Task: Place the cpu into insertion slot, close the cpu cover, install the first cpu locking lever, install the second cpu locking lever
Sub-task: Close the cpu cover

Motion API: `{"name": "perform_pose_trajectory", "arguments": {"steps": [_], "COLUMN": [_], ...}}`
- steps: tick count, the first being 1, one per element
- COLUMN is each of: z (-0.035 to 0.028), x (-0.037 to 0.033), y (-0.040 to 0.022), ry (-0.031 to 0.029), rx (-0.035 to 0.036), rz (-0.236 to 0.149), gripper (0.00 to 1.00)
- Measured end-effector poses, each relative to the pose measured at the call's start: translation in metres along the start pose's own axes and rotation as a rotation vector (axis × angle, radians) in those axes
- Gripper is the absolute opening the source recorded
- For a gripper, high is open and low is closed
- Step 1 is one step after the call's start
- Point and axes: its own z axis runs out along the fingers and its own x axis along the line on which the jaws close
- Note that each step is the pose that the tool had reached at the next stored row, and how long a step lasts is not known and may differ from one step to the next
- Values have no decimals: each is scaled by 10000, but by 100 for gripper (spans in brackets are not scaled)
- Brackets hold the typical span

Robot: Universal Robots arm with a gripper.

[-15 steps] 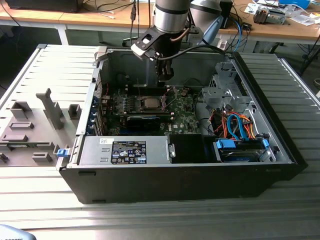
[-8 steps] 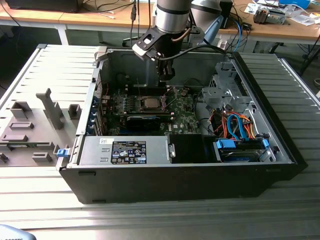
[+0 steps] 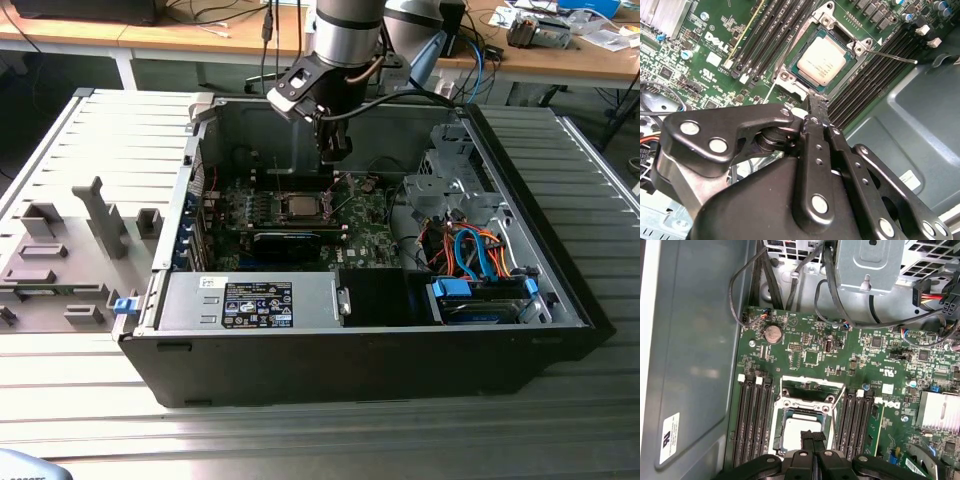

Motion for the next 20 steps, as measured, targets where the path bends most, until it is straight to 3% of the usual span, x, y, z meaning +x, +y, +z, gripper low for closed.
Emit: {"name": "perform_pose_trajectory", "arguments": {"steps": [20], "z": [4], "x": [-10], "y": [67], "ry": [-1], "rx": [1], "rz": [1], "gripper": [11]}}
